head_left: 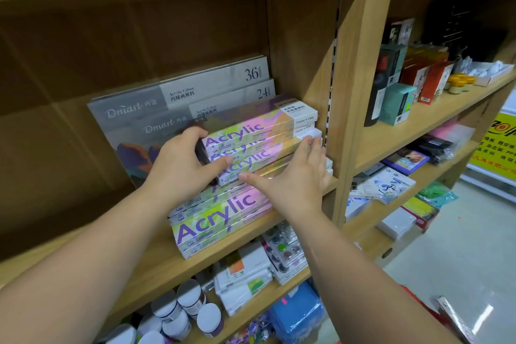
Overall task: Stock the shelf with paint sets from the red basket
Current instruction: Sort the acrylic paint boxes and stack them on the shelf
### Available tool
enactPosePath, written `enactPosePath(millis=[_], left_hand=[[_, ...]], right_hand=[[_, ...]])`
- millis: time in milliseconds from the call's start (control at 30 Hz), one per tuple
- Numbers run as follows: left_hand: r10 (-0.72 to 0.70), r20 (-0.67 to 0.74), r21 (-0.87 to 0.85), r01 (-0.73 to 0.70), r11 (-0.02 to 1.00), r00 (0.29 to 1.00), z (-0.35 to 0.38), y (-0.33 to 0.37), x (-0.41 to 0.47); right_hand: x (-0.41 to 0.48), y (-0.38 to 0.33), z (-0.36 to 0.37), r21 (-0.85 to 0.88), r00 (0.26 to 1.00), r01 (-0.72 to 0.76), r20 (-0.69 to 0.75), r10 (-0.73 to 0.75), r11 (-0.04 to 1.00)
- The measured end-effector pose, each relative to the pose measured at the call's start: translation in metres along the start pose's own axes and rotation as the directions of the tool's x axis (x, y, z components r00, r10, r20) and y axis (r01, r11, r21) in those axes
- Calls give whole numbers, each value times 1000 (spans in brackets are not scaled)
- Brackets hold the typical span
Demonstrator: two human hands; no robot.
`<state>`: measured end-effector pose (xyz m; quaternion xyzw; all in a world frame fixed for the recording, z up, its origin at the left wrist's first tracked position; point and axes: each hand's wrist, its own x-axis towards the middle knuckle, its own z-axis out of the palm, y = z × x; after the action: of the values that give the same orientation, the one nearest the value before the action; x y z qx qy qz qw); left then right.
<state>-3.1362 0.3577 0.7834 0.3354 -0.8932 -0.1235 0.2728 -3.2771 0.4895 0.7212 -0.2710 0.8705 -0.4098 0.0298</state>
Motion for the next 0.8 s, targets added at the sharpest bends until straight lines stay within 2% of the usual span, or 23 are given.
enactPosePath(millis=[133, 333, 433, 567, 633, 800], left_hand=[[74, 37, 62, -76, 995, 997, -6, -3, 5], [223, -30, 95, -220, 971, 974, -5, 2, 3], [253, -40, 88, -248, 965, 967, -6, 2, 4], [236, -25, 63, -234, 970, 971, -6, -5, 2], [190, 10, 7, -191, 982, 982, -6, -11, -5], [77, 108, 8, -78, 997, 991, -7, -23, -16]], right_hand=[[0, 0, 0, 8, 999, -24, 29, 23, 1000], [-1, -3, -1, 36, 999, -39, 34, 38, 999], [-1, -4, -3, 36, 999, -44, 30, 43, 998], [-4, -4, -4, 41, 1000, -32, 2, 31, 999], [-6, -6, -1, 31, 1000, -17, 14, 17, 999], [-13, -13, 13, 38, 1000, -19, 9, 19, 999]])
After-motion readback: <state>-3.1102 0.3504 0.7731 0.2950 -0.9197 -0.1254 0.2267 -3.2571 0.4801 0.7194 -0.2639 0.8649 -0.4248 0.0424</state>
